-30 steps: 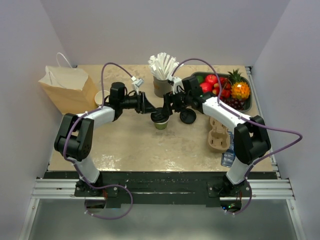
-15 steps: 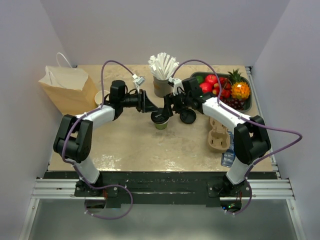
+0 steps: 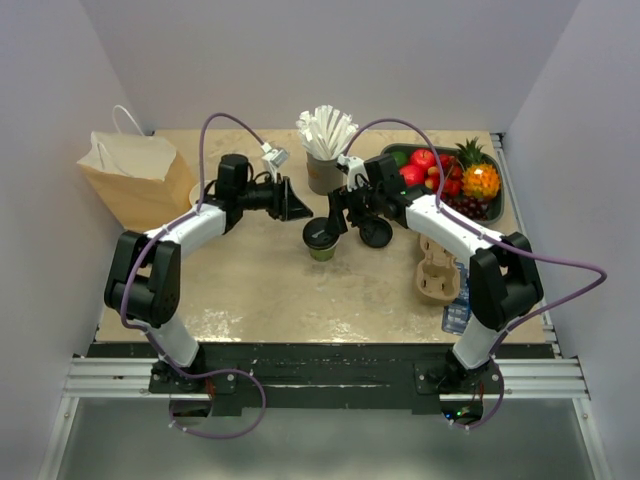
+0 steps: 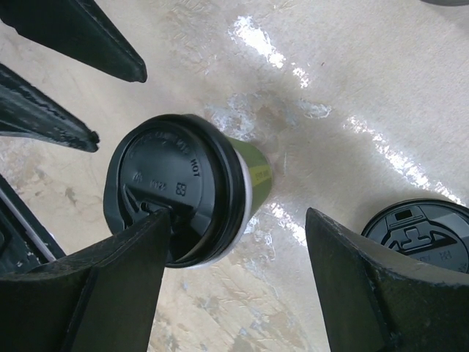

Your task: Pack the takeout coffee

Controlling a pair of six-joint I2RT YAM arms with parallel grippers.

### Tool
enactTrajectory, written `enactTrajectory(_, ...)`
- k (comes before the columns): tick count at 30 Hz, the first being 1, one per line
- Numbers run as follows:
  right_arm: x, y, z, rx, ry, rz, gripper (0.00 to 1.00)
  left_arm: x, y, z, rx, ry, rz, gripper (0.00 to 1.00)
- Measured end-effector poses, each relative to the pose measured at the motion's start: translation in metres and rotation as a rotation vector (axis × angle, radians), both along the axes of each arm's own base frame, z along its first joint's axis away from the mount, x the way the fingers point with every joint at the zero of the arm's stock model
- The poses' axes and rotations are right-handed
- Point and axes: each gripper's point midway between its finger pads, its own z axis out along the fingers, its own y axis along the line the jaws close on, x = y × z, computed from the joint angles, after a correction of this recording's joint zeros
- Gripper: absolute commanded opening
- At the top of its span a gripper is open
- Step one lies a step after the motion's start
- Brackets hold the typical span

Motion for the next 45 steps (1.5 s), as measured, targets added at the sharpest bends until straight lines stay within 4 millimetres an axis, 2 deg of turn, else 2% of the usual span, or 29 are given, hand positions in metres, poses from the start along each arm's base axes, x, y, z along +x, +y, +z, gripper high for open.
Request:
enactTrajectory(7, -0.001, -0.001, -0.001, -0.003, 0.004, 0.001, 0.77, -0.007, 0.008, -0.018, 0.05, 0.044, 0.009, 0.48)
enactTrajectory(12, -0.002, -0.001, -0.001, -0.005, 0.008, 0.001, 0.77, -0.02, 0.012, -0.028, 0.054, 0.095, 0.01, 0.48)
enactTrajectory(24, -0.002, 0.0, -0.001, -0.002, 0.011, 0.002, 0.78, -0.035, 0.013, -0.021, 0.041, 0.121, -0.014, 0.48)
enactTrajectory(31, -0.005, 0.002, 0.0, 0.015, 0.023, 0.009, 0.68, -0.037, 0.013, -0.022, 0.042, 0.132, -0.017, 0.48)
enactTrajectory(41, -0.009, 0.01, 0.003, 0.062, 0.053, 0.021, 0.56, -0.037, 0.01, -0.036, 0.047, 0.17, -0.03, 0.47)
enactTrajectory(45, -0.008, 0.012, -0.002, 0.066, 0.068, 0.024, 0.52, -0.039, 0.006, -0.036, 0.043, 0.175, -0.043, 0.47)
